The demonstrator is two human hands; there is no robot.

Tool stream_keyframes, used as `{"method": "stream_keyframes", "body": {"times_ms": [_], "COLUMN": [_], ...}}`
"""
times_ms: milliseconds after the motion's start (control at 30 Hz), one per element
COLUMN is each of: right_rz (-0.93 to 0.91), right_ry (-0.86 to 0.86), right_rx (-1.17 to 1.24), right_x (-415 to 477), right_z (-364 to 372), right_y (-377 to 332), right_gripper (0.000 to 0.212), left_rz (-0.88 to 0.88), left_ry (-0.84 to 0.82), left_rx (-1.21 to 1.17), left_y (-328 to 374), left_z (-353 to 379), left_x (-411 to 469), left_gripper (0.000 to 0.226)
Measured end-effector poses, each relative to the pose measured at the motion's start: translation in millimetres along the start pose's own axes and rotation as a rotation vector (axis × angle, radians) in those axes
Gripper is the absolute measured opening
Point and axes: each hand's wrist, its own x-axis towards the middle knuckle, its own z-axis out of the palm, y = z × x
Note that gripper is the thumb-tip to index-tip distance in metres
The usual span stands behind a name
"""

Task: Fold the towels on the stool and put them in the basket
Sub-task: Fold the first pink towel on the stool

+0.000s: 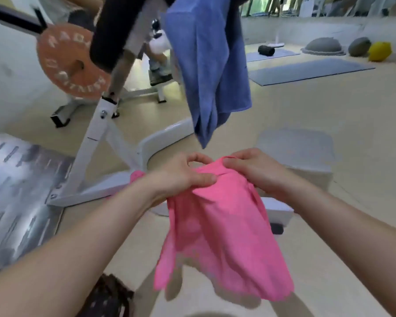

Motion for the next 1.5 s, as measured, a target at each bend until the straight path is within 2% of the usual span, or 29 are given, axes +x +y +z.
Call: {"method": "stream_keyframes", "body": {"times_ms": [67,133,200,267,367,433,500,600,667,800,867,933,1033,1100,1167,1200,1267,1300,1333,1400,1500], "right_rz": [-0.002,0.039,0.083,0.05,-0.06,-0.075,0.059,0.307,0.404,0.606,0.627,0.556,0.48,0.491,0.463,0.428,0.308,0.245,0.187,0.08,-0.074], "right_ry": [-0.197,-0.424,-0.572,-0.591,-0.454,-0.401,-0.37,-0.405,-0.475,-0.604,-0.607,-0.597,-0.615,-0.72,-0.88,-0.889,-0.714,-0.589,-0.459,-0.232,-0.04], "right_rx": [-0.091,-0.011,0.02,-0.14,-0.506,-0.537,-0.38,-0.13,0.039,0.364,0.401,0.325,0.199,0.114,-0.05,-0.134,-0.177,-0.113,-0.051,0.05,0.06], "right_x": [-11,-18,-24,-28,-41,-58,-76,-99,-109,-123,-128,-129,-129,-128,-130,-130,-130,-129,-129,-128,-138], "right_z": [29,61,99,139,203,239,269,311,336,385,412,435,462,488,519,537,574,590,606,629,642], "right_y": [-47,-90,-129,-158,-199,-234,-272,-328,-361,-400,-401,-400,-399,-396,-398,-400,-408,-415,-424,-434,-433], "right_gripper": [0.032,0.025,0.012,0.01,0.017,0.018,0.03,0.031,0.027,0.021,0.017,0.012,0.021,0.025,0.026,0.029,0.026,0.023,0.029,0.037,0.025], "left_rz": [-0.023,-0.07,-0.106,-0.108,-0.141,-0.176,-0.224,-0.28,-0.379,-0.64,-0.775,-0.913,-1.051,-1.111,-1.135,-1.12,-1.04,-0.987,-0.947,-0.868,-0.698], "left_ry": [0.069,0.142,0.206,0.224,0.271,0.337,0.422,0.445,0.38,0.075,0.07,0.232,0.646,0.944,1.15,1.246,1.413,1.475,1.525,1.551,1.513], "left_rx": [0.082,0.019,-0.107,-0.193,-0.306,-0.3,-0.172,0.054,0.148,0.443,0.553,0.547,0.209,-0.046,-0.137,-0.143,-0.114,-0.055,0.037,0.221,0.397], "left_y": [-17,-33,-45,-54,-54,-51,-55,-65,-79,-121,-147,-173,-203,-221,-246,-259,-284,-295,-303,-311,-320], "left_z": [-51,-98,-141,-179,-232,-266,-300,-349,-375,-393,-395,-400,-415,-428,-446,-458,-484,-498,-510,-522,-507], "left_x": [-41,-85,-132,-180,-253,-298,-341,-410,-450,-501,-522,-551,-590,-611,-630,-638,-656,-666,-676,-692,-711], "left_gripper": [0.019,0.032,0.05,0.04,0.01,0.016,0.018,0.011,0.009,0.009,0.009,0.008,0.012,0.023,0.032,0.036,0.042,0.043,0.043,0.044,0.04]}}
